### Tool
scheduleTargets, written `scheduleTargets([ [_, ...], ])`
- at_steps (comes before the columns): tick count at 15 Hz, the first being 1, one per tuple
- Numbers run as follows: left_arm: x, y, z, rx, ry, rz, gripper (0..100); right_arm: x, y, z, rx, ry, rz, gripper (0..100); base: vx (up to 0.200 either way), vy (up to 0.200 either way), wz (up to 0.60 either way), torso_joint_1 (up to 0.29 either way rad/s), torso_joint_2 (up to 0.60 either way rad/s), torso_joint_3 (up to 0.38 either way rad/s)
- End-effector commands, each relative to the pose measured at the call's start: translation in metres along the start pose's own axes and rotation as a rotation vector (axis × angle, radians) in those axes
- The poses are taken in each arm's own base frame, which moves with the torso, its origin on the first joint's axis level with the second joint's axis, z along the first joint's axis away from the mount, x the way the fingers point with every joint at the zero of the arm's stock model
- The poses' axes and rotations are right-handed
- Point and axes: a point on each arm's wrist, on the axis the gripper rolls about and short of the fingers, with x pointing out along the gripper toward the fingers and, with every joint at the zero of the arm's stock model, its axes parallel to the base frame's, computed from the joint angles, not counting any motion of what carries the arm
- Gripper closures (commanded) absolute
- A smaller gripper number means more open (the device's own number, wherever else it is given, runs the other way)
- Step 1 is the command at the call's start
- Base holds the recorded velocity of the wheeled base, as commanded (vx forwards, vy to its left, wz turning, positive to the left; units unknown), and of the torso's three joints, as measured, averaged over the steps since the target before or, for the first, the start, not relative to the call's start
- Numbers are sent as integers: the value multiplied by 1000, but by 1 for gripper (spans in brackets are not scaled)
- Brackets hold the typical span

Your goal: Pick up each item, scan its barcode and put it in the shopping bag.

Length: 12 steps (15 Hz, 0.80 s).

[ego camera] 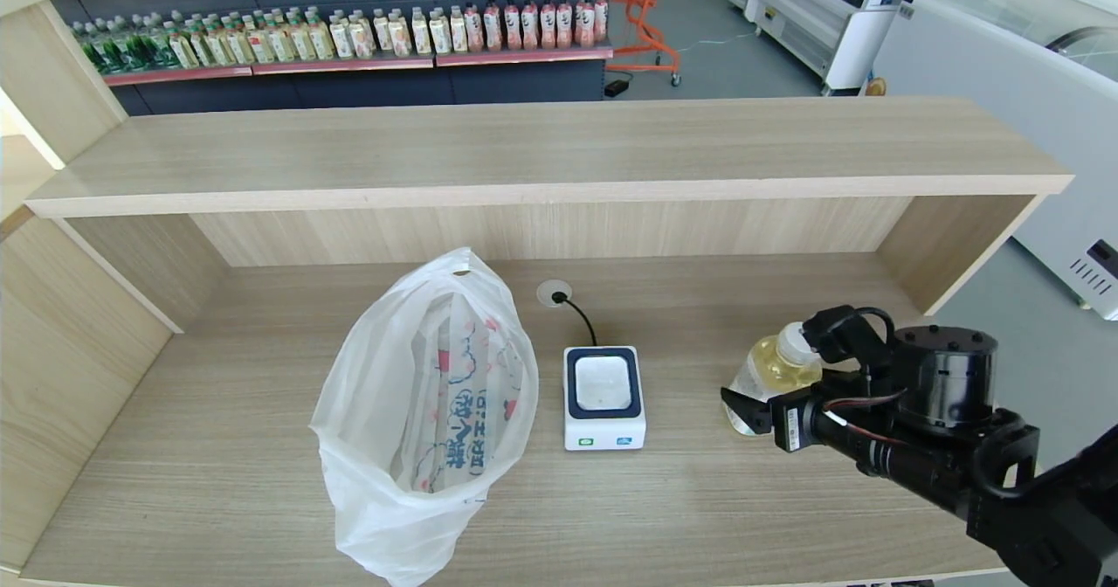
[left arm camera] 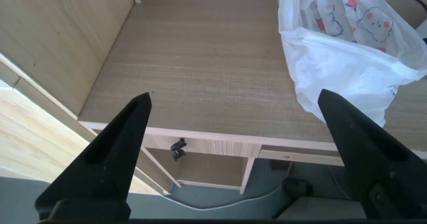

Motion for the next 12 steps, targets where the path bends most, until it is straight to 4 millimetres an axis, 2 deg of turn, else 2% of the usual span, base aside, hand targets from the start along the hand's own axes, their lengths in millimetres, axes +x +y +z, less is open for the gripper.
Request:
scheduleTargets([
  [1,0,0,0,0,0,1,0,15,8,-14,-36,19,1,0,0,0,0,0,0,0],
  [7,0,0,0,0,0,1,0,36,13,-19,-82,-64,-43,0,0,0,0,0,0,0],
  [12,0,0,0,0,0,1,0,41,15,-18,-79,-128,-52,0,0,0,0,0,0,0],
])
